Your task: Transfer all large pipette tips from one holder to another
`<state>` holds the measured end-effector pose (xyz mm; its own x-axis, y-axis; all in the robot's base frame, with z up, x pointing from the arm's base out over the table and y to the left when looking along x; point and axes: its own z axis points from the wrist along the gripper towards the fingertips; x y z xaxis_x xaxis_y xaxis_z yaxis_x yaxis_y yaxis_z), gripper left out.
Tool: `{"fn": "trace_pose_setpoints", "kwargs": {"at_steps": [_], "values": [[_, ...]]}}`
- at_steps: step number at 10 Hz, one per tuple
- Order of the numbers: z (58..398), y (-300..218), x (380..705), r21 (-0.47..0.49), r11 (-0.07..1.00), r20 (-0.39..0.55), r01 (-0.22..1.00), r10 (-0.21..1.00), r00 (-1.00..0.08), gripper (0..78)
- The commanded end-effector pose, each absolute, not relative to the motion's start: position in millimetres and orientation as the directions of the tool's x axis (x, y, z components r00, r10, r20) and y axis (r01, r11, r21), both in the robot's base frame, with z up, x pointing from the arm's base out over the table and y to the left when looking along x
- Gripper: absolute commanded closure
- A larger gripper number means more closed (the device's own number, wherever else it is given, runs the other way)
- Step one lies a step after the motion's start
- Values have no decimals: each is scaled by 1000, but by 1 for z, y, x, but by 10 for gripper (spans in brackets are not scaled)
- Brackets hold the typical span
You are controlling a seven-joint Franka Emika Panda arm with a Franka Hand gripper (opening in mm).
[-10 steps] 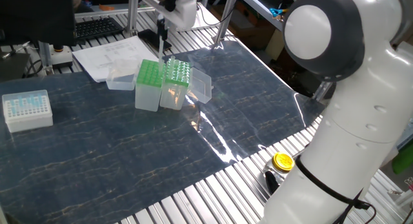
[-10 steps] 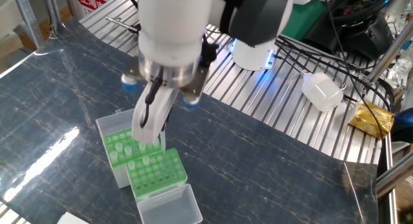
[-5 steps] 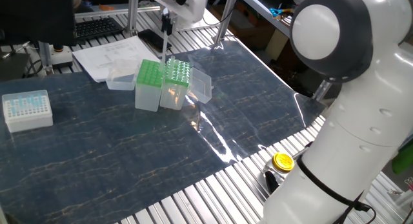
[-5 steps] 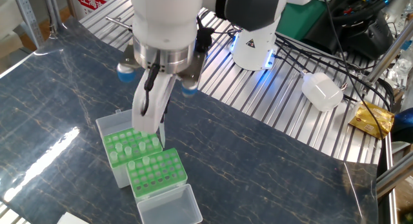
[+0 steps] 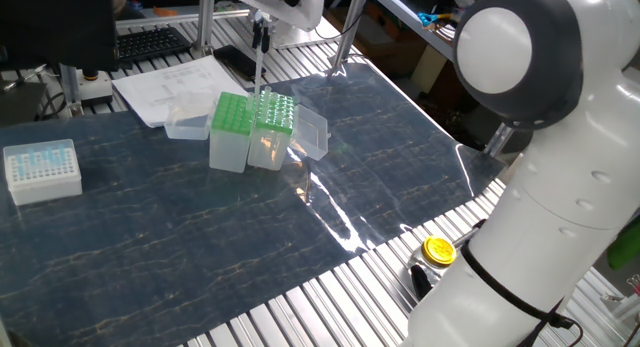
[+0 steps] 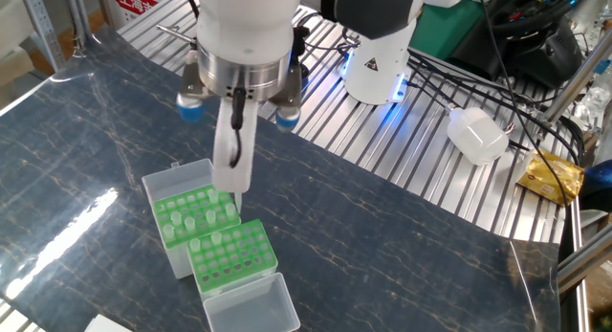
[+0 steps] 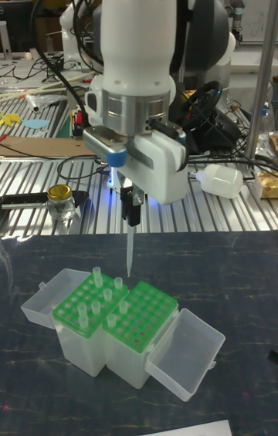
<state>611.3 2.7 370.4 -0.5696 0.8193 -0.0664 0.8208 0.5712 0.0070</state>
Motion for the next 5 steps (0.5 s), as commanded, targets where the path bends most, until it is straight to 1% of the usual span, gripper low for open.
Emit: {"fn": "trace_pose_setpoints", "kwargs": {"at_steps": [1,5], "values": [[378,-2,609,-12,714,-87,700,697,-712,764],[379,-7,611,-38,805,-96,592,587,-804,764]]}}
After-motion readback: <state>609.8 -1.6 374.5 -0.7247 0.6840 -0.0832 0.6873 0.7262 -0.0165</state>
